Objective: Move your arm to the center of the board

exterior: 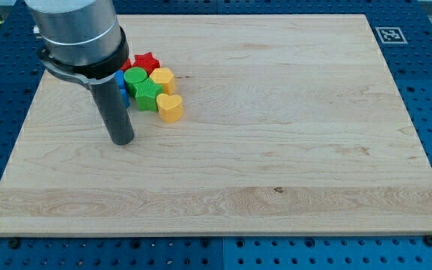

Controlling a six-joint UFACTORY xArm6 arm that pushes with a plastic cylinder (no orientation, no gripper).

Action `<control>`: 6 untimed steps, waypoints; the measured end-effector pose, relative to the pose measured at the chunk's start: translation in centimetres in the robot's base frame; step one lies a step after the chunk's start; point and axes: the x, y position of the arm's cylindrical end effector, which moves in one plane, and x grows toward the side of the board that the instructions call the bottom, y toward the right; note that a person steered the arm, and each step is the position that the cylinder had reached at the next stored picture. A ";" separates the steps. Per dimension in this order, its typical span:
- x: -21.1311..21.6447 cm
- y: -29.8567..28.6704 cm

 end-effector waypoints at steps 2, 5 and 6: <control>0.0 0.2; 0.0 1.4; 0.0 1.8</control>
